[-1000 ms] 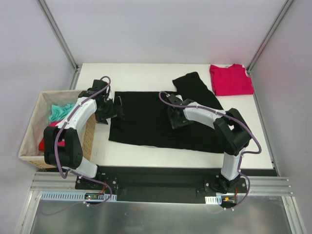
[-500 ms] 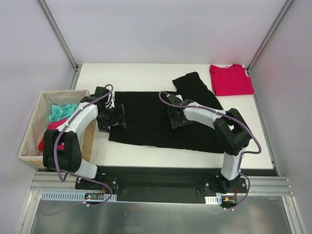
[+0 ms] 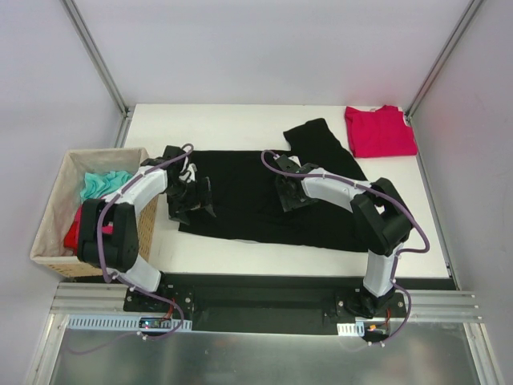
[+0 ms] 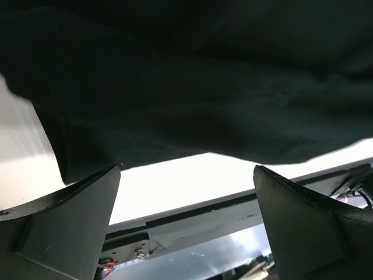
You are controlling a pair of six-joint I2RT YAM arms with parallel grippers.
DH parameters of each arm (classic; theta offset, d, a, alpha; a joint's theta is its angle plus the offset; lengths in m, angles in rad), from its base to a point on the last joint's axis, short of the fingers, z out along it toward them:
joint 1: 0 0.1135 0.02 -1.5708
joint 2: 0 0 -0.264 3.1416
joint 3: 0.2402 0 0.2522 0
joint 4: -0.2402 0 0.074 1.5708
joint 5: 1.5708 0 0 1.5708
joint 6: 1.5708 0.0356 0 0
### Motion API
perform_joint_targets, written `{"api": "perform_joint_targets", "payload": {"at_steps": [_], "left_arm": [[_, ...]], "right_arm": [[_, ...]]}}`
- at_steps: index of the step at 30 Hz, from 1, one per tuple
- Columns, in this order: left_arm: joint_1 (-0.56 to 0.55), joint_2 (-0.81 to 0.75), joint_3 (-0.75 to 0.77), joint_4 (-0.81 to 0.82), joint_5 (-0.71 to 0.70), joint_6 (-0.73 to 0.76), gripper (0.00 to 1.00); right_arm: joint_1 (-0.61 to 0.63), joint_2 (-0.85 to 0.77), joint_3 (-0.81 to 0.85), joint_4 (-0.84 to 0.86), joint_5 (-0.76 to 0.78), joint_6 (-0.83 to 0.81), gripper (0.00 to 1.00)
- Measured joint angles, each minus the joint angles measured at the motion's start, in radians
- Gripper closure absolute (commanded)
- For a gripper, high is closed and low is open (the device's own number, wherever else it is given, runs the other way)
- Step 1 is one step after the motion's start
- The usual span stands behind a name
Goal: Fold and stack the t-shirts
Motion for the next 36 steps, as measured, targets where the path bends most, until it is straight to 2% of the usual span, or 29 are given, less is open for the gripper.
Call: {"api": "perform_joint_targets", "payload": {"at_steps": [11,17,20,21,23,24,26,36], "left_arm": [[0.001,0.152,-0.007,0.025,-0.003,0.0,0.01],[0.003,0.154,-0.005,0.023,-0.003,0.0,0.01],[0.003,0.154,-0.005,0.023,-0.003,0.0,0.01],[0.003,0.154,-0.005,0.023,-0.003,0.0,0.01],[0.003,0.154,-0.005,0.023,-0.003,0.0,0.01],[0.003,0.154,-0.005,0.023,-0.003,0.0,0.01],[0.003,0.154,-0.005,0.023,-0.003,0.0,0.01],[0.003,0.153,-0.006,0.024,-0.002,0.0,0.01]], "right_arm": [[0.0,-0.002,-0.009,0.005,0.016,0.0,0.34],[0.0,-0.002,-0.009,0.006,0.022,-0.001,0.39],[-0.002,-0.002,-0.009,0.006,0.023,-0.003,0.53],[-0.002,-0.002,-0.009,0.005,0.023,-0.003,0.66],[-0.004,-0.002,-0.009,0.005,0.023,-0.005,0.79],[-0.004,-0.002,-0.009,0.004,0.025,-0.004,0.9],[-0.006,-0.002,-0.009,0.002,0.027,-0.003,0.99],[-0.011,0.004,0.025,-0.028,0.045,-0.004,0.99]]}}
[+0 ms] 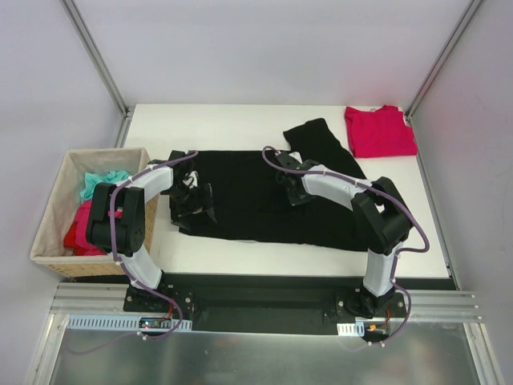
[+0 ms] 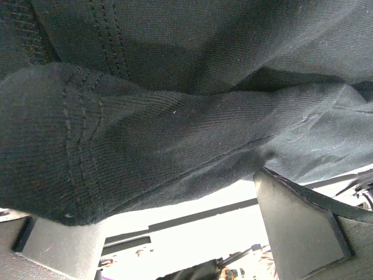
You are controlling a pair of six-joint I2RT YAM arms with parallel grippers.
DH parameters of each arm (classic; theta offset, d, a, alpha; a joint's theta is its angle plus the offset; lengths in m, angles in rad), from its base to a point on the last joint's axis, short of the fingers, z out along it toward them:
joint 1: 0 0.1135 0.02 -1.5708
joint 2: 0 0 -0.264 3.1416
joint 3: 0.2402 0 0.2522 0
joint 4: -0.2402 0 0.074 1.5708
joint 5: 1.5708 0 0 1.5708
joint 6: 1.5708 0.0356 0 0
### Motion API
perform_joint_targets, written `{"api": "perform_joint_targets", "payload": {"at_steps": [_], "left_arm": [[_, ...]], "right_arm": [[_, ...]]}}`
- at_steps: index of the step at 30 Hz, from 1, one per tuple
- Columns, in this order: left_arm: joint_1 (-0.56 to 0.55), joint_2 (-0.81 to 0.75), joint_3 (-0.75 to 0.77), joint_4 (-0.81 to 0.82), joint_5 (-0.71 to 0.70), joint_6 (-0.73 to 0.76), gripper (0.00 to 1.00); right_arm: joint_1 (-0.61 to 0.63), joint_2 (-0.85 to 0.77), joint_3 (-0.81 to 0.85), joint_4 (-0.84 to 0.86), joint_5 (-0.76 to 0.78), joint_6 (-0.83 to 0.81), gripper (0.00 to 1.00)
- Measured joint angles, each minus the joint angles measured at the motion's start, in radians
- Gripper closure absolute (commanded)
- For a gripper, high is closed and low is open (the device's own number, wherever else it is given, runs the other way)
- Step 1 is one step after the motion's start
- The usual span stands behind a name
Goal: Fold and stack the t-shirts
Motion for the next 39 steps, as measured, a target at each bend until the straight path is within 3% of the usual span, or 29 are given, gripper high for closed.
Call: {"api": "perform_joint_targets", "payload": {"at_steps": [10,38,39], "left_arm": [[0.0,-0.002,-0.002,0.002,0.0,0.0,0.01],[0.0,-0.015,-0.013,0.011,0.0,0.0,0.01],[0.0,-0.016,-0.013,0.011,0.0,0.0,0.01]], "right_arm": [[-0.048,0.05,0.093,-0.018,0.008,-0.019,0.99],[-0.134,0.058,0.096,-0.022,0.0,-0.019,0.99],[-0.134,0.058,0.096,-0.022,-0.002,-0.019,0.95]]}}
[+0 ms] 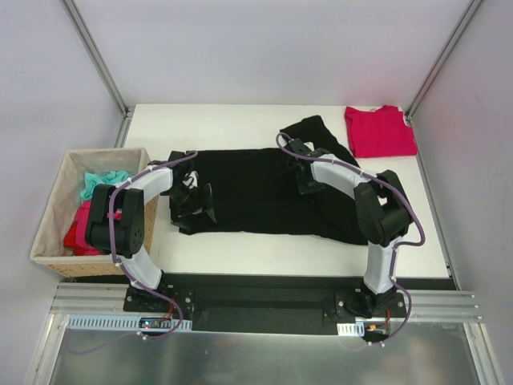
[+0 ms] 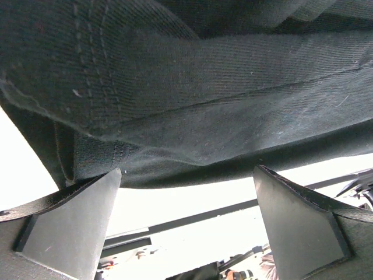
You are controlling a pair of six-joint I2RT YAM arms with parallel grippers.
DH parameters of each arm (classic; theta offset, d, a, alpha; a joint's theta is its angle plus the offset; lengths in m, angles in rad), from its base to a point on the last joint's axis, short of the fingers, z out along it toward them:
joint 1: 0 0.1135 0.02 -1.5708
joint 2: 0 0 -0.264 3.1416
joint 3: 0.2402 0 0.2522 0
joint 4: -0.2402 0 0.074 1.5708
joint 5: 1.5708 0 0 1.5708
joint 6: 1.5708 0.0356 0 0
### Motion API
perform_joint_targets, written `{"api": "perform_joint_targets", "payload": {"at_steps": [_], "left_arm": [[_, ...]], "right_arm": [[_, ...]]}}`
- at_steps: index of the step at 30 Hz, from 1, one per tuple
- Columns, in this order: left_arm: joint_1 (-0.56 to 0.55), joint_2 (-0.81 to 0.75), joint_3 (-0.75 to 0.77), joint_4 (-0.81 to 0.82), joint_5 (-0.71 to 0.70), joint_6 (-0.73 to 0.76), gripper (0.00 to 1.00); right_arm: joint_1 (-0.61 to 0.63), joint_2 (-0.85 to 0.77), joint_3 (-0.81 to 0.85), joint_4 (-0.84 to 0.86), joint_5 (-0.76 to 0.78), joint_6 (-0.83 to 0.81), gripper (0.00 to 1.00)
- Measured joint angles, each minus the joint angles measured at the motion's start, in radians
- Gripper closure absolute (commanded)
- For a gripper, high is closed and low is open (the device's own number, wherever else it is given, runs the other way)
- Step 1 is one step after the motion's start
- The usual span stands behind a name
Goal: Fold and stack the t-shirts
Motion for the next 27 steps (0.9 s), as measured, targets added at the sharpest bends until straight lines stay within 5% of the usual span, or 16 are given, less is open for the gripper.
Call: {"api": "perform_joint_targets", "payload": {"at_steps": [3,4,7,17,27], "left_arm": [[0.0,-0.002,-0.001,0.001,-0.001,0.0,0.01],[0.0,-0.004,-0.002,0.001,-0.001,0.0,0.01],[0.0,-0.026,-0.006,0.003,-0.01,-0.002,0.01],[0.0,-0.183,0.078,-0.016,-0.108,-0.011,0.01],[0.007,-0.167,0.1,-0.016,-0.163,-0.018,0.01]], "right_arm": [[0.005,0.0,0.008,-0.005,-0.002,-0.003,0.52],[0.008,0.0,0.012,-0.007,-0.003,-0.005,0.23],[0.014,0.0,0.015,-0.004,-0.004,-0.016,0.06],[0.047,-0.117,-0.008,-0.02,0.014,-0.025,0.04],[-0.016,-0.363,-0.296,-0.021,0.106,0.028,0.07]]}}
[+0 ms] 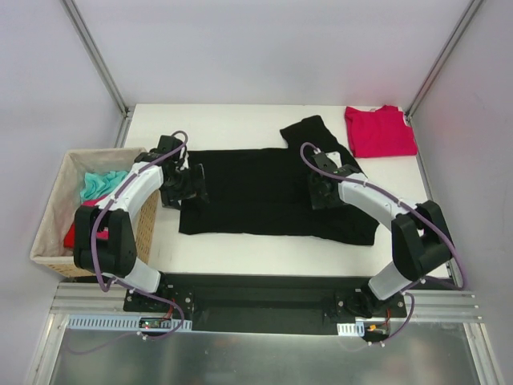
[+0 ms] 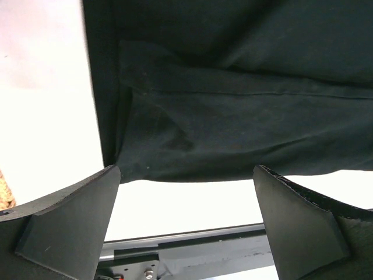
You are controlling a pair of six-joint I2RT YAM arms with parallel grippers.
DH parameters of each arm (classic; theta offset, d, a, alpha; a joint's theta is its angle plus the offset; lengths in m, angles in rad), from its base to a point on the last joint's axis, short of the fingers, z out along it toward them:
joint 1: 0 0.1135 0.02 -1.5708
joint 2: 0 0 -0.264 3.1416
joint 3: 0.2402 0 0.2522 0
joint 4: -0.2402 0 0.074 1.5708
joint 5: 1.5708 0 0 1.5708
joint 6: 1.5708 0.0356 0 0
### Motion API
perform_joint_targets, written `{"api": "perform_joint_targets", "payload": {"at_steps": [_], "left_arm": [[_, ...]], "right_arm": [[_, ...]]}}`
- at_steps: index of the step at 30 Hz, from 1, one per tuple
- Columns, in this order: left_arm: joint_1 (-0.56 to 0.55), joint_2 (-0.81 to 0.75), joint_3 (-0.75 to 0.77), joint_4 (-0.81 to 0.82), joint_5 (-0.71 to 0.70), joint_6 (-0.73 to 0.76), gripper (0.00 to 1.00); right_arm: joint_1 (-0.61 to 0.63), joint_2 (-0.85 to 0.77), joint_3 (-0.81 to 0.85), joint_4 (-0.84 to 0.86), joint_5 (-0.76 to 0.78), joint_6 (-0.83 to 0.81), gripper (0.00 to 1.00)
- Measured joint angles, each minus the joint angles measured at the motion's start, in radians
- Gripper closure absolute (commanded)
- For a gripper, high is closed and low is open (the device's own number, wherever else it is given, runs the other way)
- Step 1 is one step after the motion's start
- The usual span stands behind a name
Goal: Fold and stack the t-shirts
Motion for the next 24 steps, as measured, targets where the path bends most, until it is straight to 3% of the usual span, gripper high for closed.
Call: {"api": "perform_joint_targets", "payload": {"at_steps": [11,14,21,24], "left_arm": [[0.033,-0.001,-0.013,-0.001,-0.047,-0.001,0.01],[0.039,-0.001,-0.016,0.0,-0.05,-0.001,0.01],[0.039,-0.002,-0.042,0.007,-0.049,-0.001,0.01],[0.039,-0.002,-0.047,0.008,-0.049,-0.001,0.01]], "right_arm": [[-0.12,0.042,-0.05,-0.005,-0.025,0.041,0.15],[-0.165,0.056,-0.056,-0.004,-0.031,0.048,0.23],[-0.192,0.068,-0.069,0.003,-0.057,0.058,0.64],[-0.193,0.084,-0.069,0.007,-0.073,0.058,0.68]]}}
